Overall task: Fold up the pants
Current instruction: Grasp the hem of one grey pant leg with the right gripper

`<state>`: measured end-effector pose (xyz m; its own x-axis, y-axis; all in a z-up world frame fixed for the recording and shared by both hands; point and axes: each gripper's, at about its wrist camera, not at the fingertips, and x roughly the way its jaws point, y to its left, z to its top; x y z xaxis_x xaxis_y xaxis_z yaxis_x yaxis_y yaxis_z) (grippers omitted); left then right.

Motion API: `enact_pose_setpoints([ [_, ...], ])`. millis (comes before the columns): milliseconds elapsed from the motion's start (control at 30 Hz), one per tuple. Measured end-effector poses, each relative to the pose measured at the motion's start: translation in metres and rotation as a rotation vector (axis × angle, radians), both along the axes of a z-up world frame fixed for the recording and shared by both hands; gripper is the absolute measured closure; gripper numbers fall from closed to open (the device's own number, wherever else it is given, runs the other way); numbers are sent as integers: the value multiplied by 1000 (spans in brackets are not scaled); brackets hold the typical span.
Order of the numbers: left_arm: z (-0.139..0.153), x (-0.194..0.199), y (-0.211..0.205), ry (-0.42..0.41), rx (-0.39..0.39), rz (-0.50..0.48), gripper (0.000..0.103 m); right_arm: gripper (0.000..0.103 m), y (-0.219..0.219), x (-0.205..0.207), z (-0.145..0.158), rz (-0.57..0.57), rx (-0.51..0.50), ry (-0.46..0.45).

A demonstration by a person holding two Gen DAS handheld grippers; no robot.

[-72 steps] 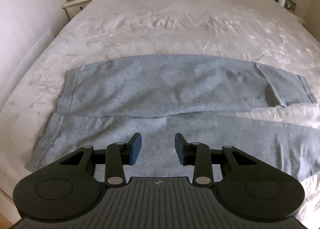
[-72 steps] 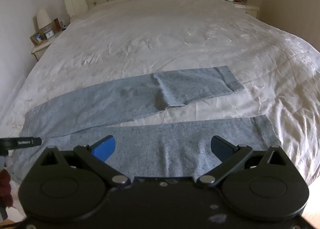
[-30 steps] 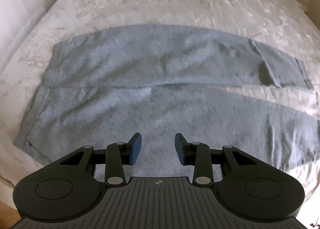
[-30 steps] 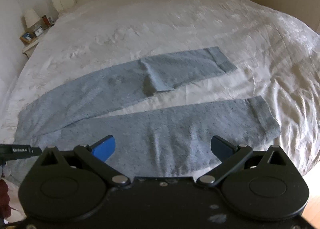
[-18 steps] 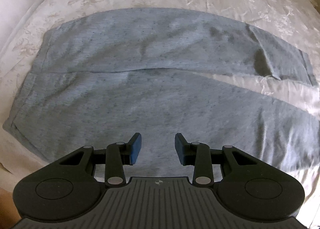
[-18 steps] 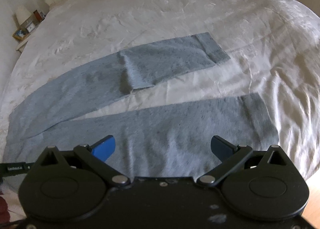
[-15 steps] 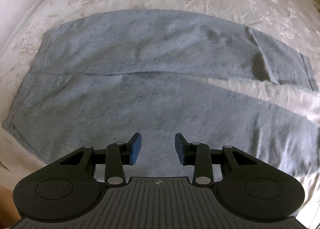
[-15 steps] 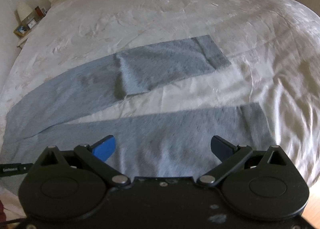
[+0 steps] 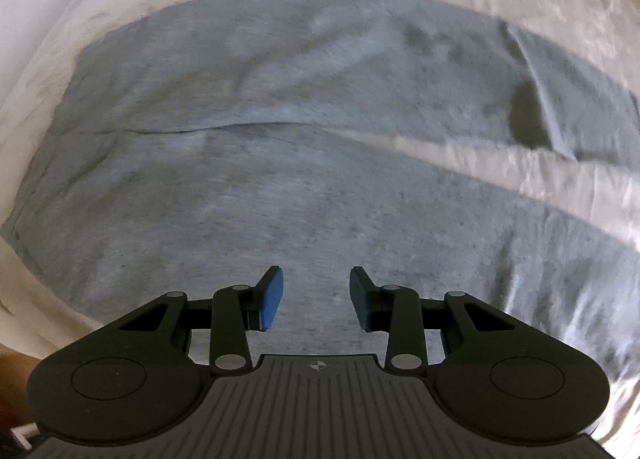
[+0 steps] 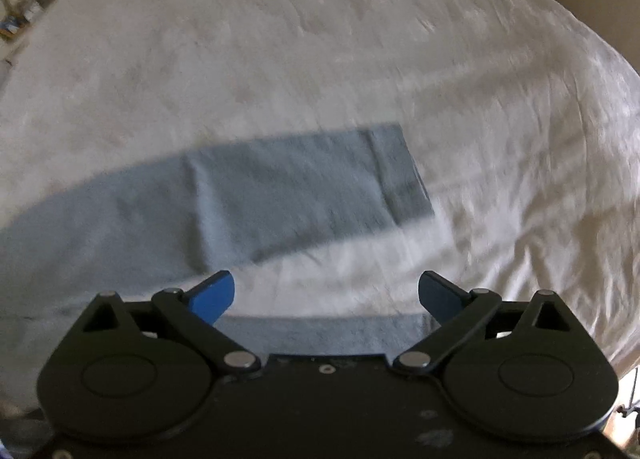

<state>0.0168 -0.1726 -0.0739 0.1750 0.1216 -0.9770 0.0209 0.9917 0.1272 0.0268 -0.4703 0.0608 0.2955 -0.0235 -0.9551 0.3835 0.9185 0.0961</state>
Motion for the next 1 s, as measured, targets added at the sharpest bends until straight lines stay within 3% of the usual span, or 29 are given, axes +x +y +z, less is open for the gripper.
enact_pose_setpoints([
  [300, -12, -8, -66, -1, -18, -137, 68, 0, 9, 7, 206, 119, 110, -315],
  [433, -8, -25, -87, -18, -31, -251, 68, 0, 22, -4, 262, 180, 119, -386],
  [600, -15, -39, -92, 12, -11, -286, 68, 0, 26, -10, 285, 212, 164, -401],
  [900, -27, -46, -70, 59, 3, -208, 68, 0, 12, 0, 285, 167, 333, -390],
  [1000, -19, -48, -63, 40, 1, -211, 68, 0, 10, 15, 284, 134, 339, -410],
])
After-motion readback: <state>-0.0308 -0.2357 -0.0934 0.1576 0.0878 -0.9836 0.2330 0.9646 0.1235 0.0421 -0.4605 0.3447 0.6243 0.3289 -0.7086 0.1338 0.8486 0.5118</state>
